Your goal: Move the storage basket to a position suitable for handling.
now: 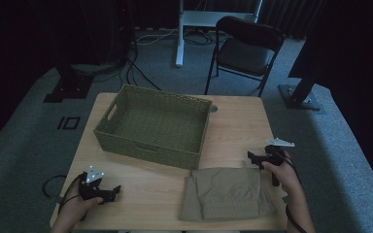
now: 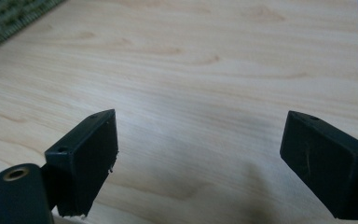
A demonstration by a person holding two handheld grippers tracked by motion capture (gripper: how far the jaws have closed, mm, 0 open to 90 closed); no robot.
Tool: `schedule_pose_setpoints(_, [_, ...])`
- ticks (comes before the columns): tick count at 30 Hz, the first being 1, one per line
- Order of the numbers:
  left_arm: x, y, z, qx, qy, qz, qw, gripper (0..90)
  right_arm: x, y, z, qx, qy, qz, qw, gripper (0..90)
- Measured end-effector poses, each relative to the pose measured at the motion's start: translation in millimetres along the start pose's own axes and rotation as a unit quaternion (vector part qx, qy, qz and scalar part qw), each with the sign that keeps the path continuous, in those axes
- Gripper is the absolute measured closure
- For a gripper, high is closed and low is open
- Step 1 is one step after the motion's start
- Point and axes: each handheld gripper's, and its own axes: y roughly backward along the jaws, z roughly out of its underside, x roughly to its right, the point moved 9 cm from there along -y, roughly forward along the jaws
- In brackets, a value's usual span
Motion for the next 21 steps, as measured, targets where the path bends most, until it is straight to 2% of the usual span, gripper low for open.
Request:
schedule_pose_setpoints(9, [-16.0, 8.0, -5.0, 0.007, 0.004, -0.014, 0.9999, 1.4, -19.1, 8.2, -17.7, 0.018, -0.003, -0.020, 0.9996, 10.7])
schedule_pose_setpoints(14, [-17.8, 10.3, -8.6, 0.012, 0.004, -0.012, 0.9999, 1.4, -29.4, 10.4, -23.5, 0.027, -0.004, -0.029, 0.9992, 10.7])
schedule_pose_setpoints(17, [-18.7, 11.3, -11.0, 0.015, 0.006, -0.009, 0.9998, 1.4, -40.7, 12.8, -28.7, 0.033, 0.006, -0.037, 0.9987, 10.8])
schedule_pose_setpoints(20, [-19.7, 12.1, -12.9, 0.018, 0.011, -0.008, 0.9997, 1.4, -43.7, 13.7, -30.2, 0.034, 0.007, -0.039, 0.9986, 10.8])
schedule_pose_setpoints(21, [-21.4, 12.8, -14.6, 0.021, 0.014, -0.006, 0.9997, 1.4, -53.2, 17.1, -35.0, 0.040, 0.010, -0.047, 0.9980, 10.8])
